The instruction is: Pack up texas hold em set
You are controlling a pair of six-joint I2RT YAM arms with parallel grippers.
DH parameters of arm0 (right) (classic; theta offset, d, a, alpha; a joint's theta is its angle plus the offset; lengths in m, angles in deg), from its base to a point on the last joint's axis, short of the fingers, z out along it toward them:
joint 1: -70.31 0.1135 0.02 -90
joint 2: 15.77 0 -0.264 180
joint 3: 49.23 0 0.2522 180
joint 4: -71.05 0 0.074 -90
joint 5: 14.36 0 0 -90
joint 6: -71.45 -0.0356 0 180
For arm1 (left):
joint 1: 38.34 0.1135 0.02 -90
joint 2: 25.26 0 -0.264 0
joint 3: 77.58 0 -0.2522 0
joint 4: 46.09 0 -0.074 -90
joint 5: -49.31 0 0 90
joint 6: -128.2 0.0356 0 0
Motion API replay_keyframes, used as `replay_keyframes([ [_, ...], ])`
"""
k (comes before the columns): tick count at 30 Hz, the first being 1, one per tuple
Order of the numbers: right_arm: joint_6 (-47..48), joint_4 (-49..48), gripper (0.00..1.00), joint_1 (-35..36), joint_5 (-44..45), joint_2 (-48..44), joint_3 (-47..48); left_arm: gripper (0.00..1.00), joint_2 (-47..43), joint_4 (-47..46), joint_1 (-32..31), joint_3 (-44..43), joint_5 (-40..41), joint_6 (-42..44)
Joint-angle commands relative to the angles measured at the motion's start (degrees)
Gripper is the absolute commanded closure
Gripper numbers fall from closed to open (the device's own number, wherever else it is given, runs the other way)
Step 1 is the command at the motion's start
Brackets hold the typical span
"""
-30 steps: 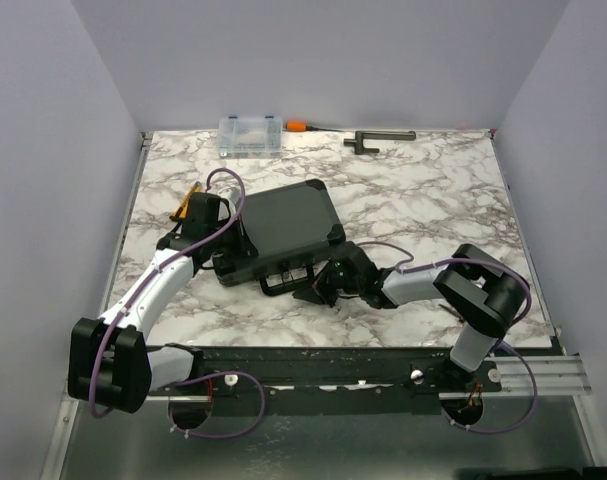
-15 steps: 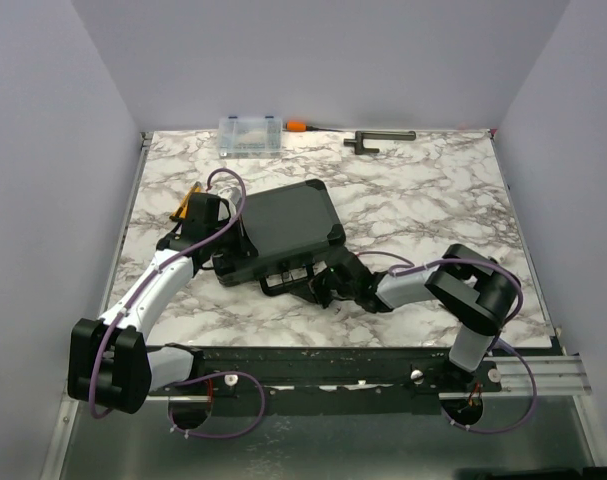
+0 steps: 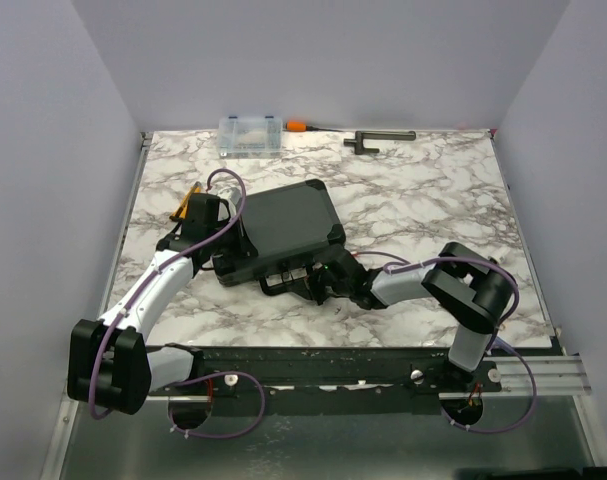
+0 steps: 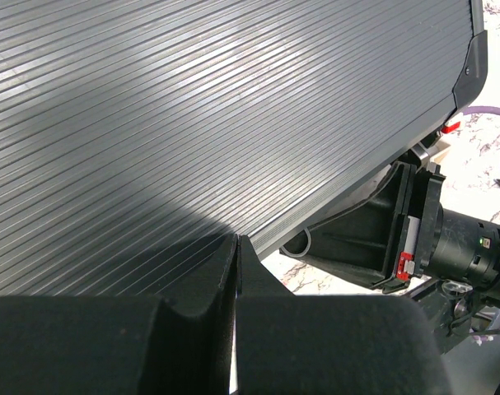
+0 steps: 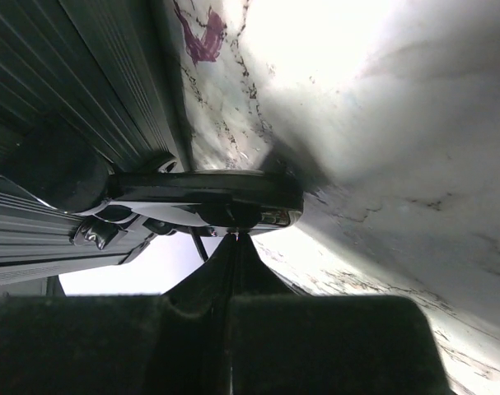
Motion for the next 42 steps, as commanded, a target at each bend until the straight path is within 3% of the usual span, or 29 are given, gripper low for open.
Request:
replay_keyframes([
  [1,-1.38,3.03,0.99,0.42,2.58,1.7,1.3,1.0,1.01,8.24,0.09,3.01,0.36,1.92],
  [16,-2.21,3.07,0.99,0.43,4.85,-1.1,1.98,1.0,0.4,8.24,0.14,3.09,0.71,1.92],
  [29,-2.81,2.72,0.99,0.42,13.88,-4.3,3.92,1.0,-0.28,8.2,0.01,3.15,1.29,1.9],
  [42,-3.04,0.87,0.99,0.42,11.76,0.21,6.38,1.0,-0.31,8.18,-0.22,3.0,1.37,2.27],
])
